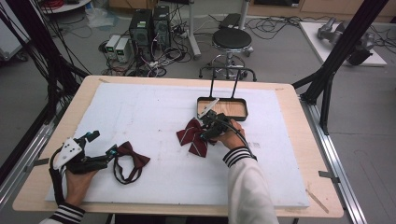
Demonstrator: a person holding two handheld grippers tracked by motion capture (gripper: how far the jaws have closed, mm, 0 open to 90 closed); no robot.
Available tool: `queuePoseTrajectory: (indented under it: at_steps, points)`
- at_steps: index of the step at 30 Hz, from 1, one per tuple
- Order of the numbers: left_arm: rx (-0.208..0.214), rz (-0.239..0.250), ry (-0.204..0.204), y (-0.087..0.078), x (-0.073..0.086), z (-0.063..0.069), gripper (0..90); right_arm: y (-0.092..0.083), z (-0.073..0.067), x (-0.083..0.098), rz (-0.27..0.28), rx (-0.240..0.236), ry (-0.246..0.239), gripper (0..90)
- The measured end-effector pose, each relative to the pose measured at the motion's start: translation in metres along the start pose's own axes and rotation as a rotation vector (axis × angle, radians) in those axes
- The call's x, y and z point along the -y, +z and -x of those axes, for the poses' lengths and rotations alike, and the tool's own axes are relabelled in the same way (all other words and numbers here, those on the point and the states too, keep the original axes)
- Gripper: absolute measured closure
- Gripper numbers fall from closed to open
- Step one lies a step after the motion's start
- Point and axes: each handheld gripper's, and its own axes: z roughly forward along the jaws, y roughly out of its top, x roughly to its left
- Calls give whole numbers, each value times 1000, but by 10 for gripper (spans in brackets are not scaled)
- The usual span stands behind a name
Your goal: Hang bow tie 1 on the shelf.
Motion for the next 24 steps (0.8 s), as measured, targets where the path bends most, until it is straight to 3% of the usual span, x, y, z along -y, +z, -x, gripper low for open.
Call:
queuePoseTrajectory:
  at_steps: [13, 19, 24]
  points:
    - [-2, -1, 2, 0, 0, 0, 106, 4, 1, 0, -46, -3, 7, 724]
    - [-2, 0, 1, 0, 0, 0, 106, 3, 0, -1, -59, 8, 31, 764]
    - [-2, 0, 0, 0, 0, 0, 106, 3, -2, -2, -70, 25, 18, 770]
